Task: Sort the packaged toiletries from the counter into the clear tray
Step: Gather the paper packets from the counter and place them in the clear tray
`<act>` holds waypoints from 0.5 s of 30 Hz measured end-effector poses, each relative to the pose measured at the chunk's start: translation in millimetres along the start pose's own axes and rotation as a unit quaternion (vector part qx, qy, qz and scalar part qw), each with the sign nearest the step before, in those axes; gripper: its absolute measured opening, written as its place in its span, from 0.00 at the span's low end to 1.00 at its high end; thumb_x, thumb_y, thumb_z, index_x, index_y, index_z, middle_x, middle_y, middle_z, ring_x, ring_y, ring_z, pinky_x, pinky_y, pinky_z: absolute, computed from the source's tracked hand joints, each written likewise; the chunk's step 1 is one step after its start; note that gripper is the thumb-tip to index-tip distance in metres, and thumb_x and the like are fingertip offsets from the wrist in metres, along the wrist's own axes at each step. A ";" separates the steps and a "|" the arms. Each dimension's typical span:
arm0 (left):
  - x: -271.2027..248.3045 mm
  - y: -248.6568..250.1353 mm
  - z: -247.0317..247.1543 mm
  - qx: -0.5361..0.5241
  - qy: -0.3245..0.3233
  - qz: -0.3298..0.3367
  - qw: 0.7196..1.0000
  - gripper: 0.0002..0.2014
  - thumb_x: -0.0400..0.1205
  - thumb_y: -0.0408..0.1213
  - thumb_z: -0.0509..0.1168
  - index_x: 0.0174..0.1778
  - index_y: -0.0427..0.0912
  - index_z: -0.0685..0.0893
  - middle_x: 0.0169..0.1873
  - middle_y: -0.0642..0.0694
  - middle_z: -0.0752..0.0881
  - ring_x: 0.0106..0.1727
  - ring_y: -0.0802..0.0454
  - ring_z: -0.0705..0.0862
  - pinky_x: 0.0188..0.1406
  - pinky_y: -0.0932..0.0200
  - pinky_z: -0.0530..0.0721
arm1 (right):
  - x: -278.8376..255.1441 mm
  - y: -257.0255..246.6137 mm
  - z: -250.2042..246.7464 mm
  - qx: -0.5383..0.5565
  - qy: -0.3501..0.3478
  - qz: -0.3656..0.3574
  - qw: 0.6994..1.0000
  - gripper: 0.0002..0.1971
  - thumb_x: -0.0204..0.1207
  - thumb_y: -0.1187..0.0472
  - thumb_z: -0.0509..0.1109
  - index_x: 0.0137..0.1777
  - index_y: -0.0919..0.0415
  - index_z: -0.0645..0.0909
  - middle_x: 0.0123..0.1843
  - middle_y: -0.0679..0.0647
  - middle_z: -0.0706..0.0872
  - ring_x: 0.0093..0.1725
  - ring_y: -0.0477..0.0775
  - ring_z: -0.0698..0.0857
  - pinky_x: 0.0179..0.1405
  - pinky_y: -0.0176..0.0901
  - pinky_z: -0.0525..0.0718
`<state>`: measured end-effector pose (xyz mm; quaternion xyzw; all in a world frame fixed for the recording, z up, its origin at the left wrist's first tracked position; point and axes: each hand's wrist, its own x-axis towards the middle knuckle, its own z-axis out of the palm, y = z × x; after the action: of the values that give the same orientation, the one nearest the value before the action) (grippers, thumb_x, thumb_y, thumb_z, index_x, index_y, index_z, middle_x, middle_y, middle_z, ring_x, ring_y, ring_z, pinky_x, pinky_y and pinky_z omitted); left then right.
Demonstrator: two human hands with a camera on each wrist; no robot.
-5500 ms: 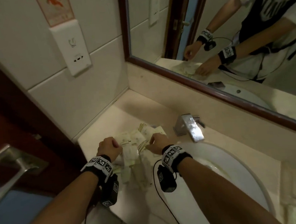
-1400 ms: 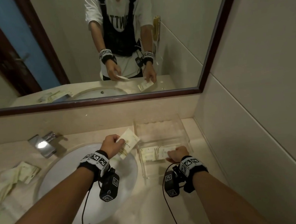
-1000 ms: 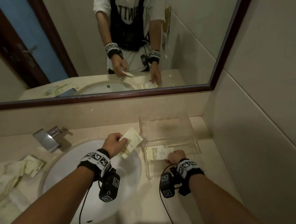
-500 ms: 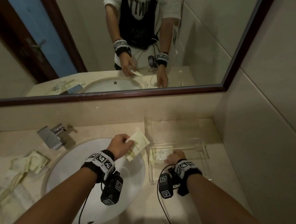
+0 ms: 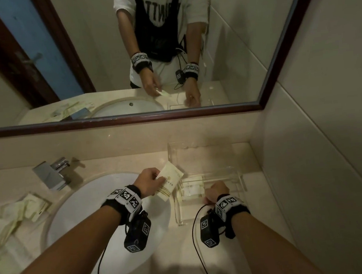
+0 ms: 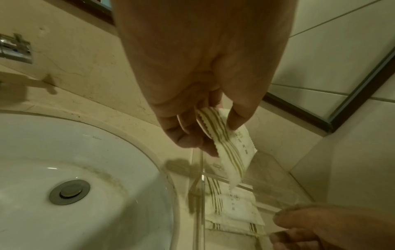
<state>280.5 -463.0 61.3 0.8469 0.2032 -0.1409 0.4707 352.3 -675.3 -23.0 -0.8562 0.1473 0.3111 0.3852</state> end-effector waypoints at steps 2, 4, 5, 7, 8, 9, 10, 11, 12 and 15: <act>-2.7 1.0 5.9 -0.034 -0.021 -0.015 0.999 0.07 0.82 0.32 0.63 0.51 0.39 0.71 0.43 0.39 0.84 0.37 0.44 0.85 0.23 0.60 0.83 | -1.2 3.4 -6.1 0.013 0.017 -0.003 1.000 0.02 0.70 0.72 0.69 0.39 0.67 0.81 0.47 0.67 0.91 0.44 0.62 0.90 0.43 0.49 0.89; -3.5 2.5 12.7 -0.060 -0.032 -0.023 0.997 0.16 0.81 0.30 0.65 0.58 0.40 0.65 0.42 0.43 0.83 0.36 0.46 0.84 0.22 0.61 0.84 | -3.6 7.7 -11.6 0.059 0.038 -0.012 0.997 0.05 0.72 0.74 0.65 0.38 0.65 0.77 0.47 0.71 0.90 0.40 0.67 0.91 0.40 0.58 0.90; -3.2 3.9 16.1 -0.067 -0.028 -0.024 0.997 0.19 0.80 0.29 0.66 0.60 0.41 0.63 0.43 0.43 0.83 0.35 0.48 0.83 0.21 0.63 0.83 | -4.4 8.9 -15.7 0.081 0.045 -0.010 0.996 0.05 0.74 0.73 0.64 0.43 0.64 0.76 0.47 0.71 0.89 0.35 0.64 0.90 0.33 0.55 0.90; 0.8 4.3 23.6 -0.081 -0.013 -0.026 0.996 0.22 0.79 0.27 0.67 0.60 0.41 0.61 0.47 0.38 0.85 0.33 0.50 0.81 0.17 0.68 0.78 | -4.5 12.0 -24.6 0.102 0.057 -0.016 0.993 0.05 0.76 0.71 0.63 0.47 0.62 0.75 0.47 0.69 0.89 0.28 0.58 0.86 0.24 0.46 0.88; 3.0 4.3 27.8 -0.087 -0.008 -0.030 0.996 0.22 0.78 0.26 0.68 0.59 0.40 0.61 0.49 0.35 0.85 0.33 0.51 0.80 0.16 0.70 0.76 | -5.3 12.9 -30.1 0.110 0.060 -0.021 0.992 0.04 0.77 0.70 0.63 0.47 0.62 0.75 0.45 0.68 0.89 0.26 0.58 0.85 0.24 0.46 0.88; 5.4 3.7 32.3 -0.097 -0.006 -0.039 0.994 0.22 0.77 0.25 0.68 0.58 0.39 0.63 0.51 0.33 0.85 0.35 0.50 0.81 0.16 0.71 0.75 | -5.8 13.1 -34.9 0.116 0.065 -0.022 0.991 0.04 0.77 0.70 0.63 0.47 0.61 0.75 0.43 0.68 0.89 0.27 0.58 0.85 0.28 0.49 0.89; 8.4 2.6 37.1 -0.109 -0.005 -0.051 0.993 0.21 0.76 0.25 0.70 0.57 0.38 0.65 0.52 0.33 0.85 0.38 0.49 0.82 0.18 0.70 0.77 | -6.9 12.7 -40.0 0.120 0.069 -0.027 0.990 0.04 0.77 0.70 0.63 0.47 0.61 0.75 0.41 0.67 0.89 0.28 0.58 0.86 0.33 0.52 0.90; 11.8 1.2 42.2 -0.116 -0.002 -0.063 0.991 0.20 0.75 0.25 0.71 0.55 0.37 0.68 0.53 0.33 0.86 0.41 0.46 0.84 0.23 0.67 0.80 | -7.1 12.5 -45.4 0.121 0.072 -0.029 0.990 0.04 0.76 0.70 0.64 0.46 0.61 0.75 0.41 0.67 0.90 0.29 0.59 0.86 0.37 0.54 0.91; 14.2 0.5 46.9 -0.118 0.004 -0.074 0.990 0.18 0.74 0.26 0.73 0.52 0.36 0.72 0.52 0.34 0.86 0.44 0.45 0.84 0.32 0.62 0.84 | -7.4 12.4 -49.9 0.124 0.075 -0.031 0.989 0.04 0.75 0.70 0.65 0.44 0.60 0.75 0.42 0.67 0.90 0.31 0.59 0.87 0.40 0.56 0.92; 23.8 -4.6 60.2 -0.134 0.026 -0.112 0.984 0.10 0.71 0.25 0.75 0.39 0.35 0.80 0.48 0.35 0.88 0.48 0.42 0.87 0.50 0.49 0.86 | 2.6 15.4 -63.1 0.124 0.085 -0.035 0.988 0.05 0.66 0.66 0.67 0.40 0.57 0.76 0.46 0.65 0.89 0.40 0.63 0.90 0.45 0.61 0.92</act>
<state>296.4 -507.2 16.6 0.7512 0.3259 -0.1421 0.5561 373.2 -732.9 -1.3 -0.8298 0.1872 0.2030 0.4850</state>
